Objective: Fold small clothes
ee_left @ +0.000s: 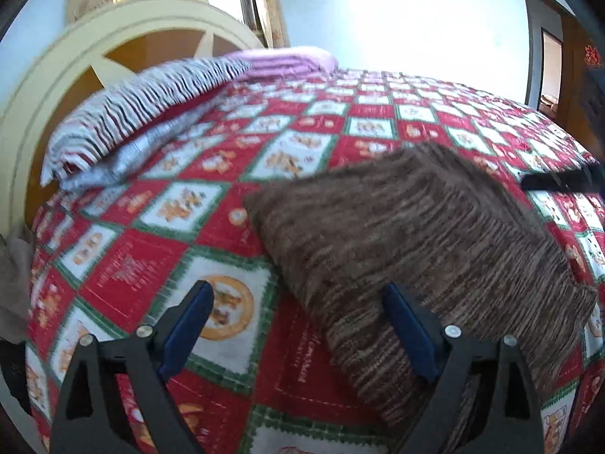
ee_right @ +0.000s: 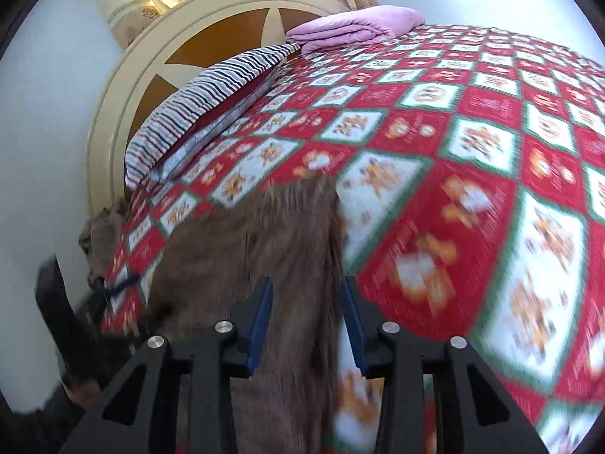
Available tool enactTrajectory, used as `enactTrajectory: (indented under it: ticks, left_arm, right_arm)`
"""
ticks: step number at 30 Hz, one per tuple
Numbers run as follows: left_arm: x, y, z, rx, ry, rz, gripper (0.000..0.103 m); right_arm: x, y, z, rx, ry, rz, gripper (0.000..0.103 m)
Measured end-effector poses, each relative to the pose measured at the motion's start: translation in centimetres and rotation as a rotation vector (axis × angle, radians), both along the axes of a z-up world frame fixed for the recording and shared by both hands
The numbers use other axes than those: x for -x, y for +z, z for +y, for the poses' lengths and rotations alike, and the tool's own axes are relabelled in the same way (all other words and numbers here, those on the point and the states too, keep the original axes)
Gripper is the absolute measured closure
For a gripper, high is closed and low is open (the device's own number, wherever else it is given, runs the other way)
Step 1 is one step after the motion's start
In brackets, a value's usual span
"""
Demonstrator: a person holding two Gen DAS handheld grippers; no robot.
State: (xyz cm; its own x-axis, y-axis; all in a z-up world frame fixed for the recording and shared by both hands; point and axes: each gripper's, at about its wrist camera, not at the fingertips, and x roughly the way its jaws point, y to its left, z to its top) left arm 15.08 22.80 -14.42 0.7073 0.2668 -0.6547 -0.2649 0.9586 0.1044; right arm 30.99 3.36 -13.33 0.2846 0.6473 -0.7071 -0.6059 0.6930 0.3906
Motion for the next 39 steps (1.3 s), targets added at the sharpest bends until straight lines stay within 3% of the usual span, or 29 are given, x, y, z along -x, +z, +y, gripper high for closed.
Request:
enactTrajectory:
  ticks: [2,4,6,8,15,17,20,23,25,27,31,36,39]
  left_arm:
    - [-0.4,0.5,0.2,-0.020,0.022,-0.019,0.007]
    - [-1.7,0.3,1.0,-0.043,0.067,-0.003,0.006]
    - [-3.6,-1.3,1.9,-0.072,0.090,0.076,0.000]
    - [-3.8,-1.8,2.3,-0.039,0.087,0.082,0.000]
    - [-2.1,-0.5,2.6,-0.015,0.116,0.050,0.000]
    - [-0.4,0.5,1.6,-0.022,0.110,0.015,0.001]
    - [1.3,1.1,-0.5,-0.045,0.044,-0.019,0.001]
    - [0.5,-0.3,-1.5,-0.104,0.045,0.027,0.000]
    - [0.1,-1.2,-1.2,-0.129,0.067,0.047,0.000]
    - [0.2,-1.6,-0.6,-0.086,0.065,0.030,0.000]
    - [0.4,-1.9,-0.3,-0.053,0.065,0.013,0.000]
    - [1.5,-0.7,-0.9,-0.073,0.076,0.012,0.000]
    - [4.2,2.6,-1.9,-0.064,0.049,-0.065,0.000]
  right_arm:
    - [1.3,-1.3,-0.6,-0.008,0.017,0.058,0.064]
    - [2.5,-2.5,-0.7,0.050,0.005,0.050,0.065]
    - [2.9,-3.5,-1.0,0.091,-0.023,0.049,0.071]
    - [2.8,-4.0,-1.6,0.060,-0.051,0.055,0.071]
    - [6.3,-2.7,-2.6,0.132,-0.105,-0.087,0.071]
    - [7.7,-1.0,-2.9,0.083,-0.113,-0.163,0.071]
    - [9.5,0.4,-1.8,0.013,-0.024,-0.218,0.071]
    - [10.6,-0.6,0.2,0.101,0.034,-0.245,0.071]
    - [10.6,-2.2,0.5,0.153,0.032,-0.203,0.071]
    - [10.3,-3.5,0.2,0.154,0.017,-0.174,0.071]
    - [10.4,-4.1,0.3,0.159,0.011,-0.221,0.071]
    - [11.4,-2.6,0.1,0.170,-0.049,-0.221,0.071]
    - [13.7,0.4,-1.2,0.103,-0.089,-0.265,0.068]
